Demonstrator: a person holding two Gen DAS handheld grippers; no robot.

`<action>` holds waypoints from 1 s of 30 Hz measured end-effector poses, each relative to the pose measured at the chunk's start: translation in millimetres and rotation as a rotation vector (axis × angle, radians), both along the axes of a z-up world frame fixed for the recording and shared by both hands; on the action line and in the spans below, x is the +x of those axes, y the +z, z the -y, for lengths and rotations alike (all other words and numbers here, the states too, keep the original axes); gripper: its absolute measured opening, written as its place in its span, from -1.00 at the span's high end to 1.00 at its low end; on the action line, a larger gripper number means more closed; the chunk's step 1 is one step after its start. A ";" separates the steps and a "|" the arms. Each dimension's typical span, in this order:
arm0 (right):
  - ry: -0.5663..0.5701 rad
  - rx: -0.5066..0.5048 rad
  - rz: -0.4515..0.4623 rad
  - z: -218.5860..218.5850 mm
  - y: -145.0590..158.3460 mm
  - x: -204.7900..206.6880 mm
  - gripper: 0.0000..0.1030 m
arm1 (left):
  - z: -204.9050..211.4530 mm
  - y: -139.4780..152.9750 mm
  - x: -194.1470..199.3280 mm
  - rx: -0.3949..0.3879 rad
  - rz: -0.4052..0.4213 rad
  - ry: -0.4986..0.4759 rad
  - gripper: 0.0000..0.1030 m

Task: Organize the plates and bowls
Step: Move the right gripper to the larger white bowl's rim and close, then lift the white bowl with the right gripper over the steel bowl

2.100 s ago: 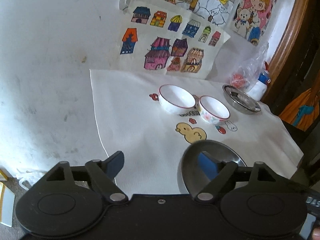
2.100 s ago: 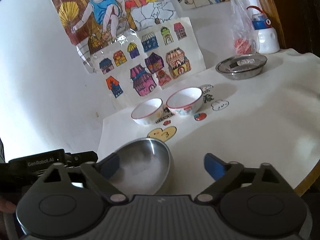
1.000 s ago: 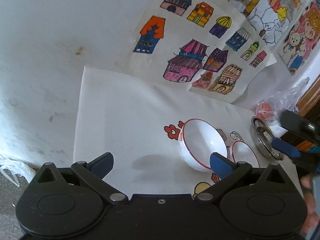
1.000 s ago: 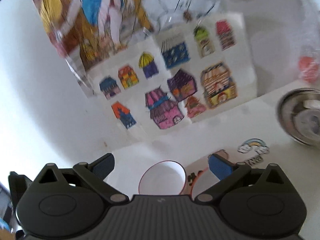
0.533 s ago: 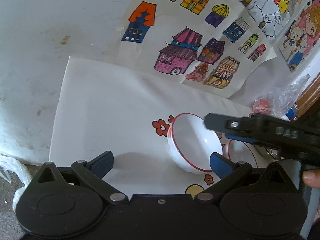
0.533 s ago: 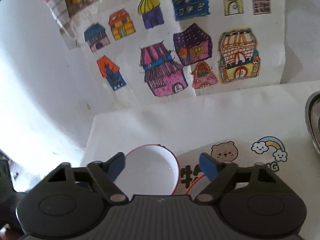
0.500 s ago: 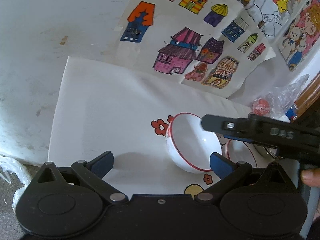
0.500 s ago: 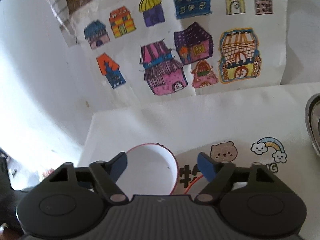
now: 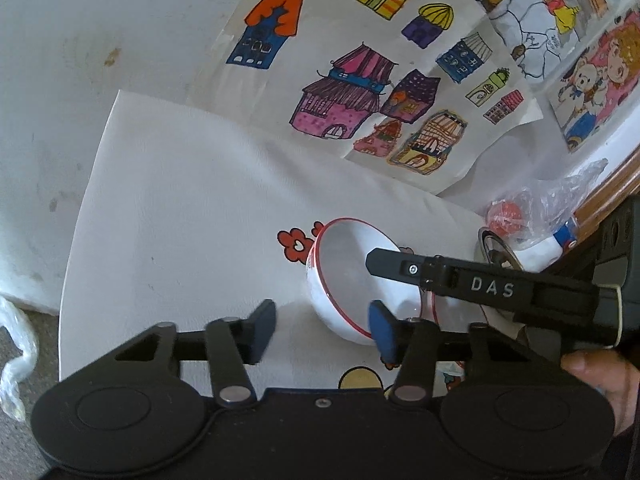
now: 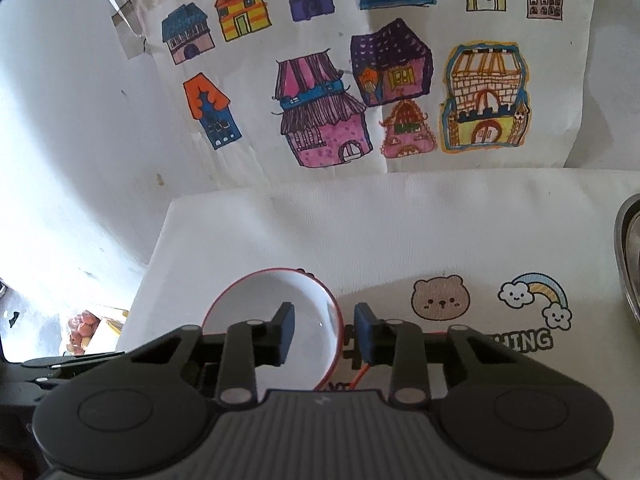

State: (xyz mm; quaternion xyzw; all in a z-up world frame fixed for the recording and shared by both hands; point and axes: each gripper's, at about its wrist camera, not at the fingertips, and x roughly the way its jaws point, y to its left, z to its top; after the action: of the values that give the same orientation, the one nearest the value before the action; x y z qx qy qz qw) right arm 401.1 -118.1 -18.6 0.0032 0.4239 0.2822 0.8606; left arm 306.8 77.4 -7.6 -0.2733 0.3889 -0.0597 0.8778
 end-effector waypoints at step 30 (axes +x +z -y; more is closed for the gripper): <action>-0.087 0.046 0.029 8.6 25.2 -32.8 0.86 | -3.9 35.8 -21.7 -0.005 0.083 0.020 0.56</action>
State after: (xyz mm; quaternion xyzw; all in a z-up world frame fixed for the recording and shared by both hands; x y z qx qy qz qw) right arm 368.3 -126.6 6.6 0.0375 0.4044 0.2541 0.8778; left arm 285.1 81.3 28.2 -0.2765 0.3493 -0.0631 0.8931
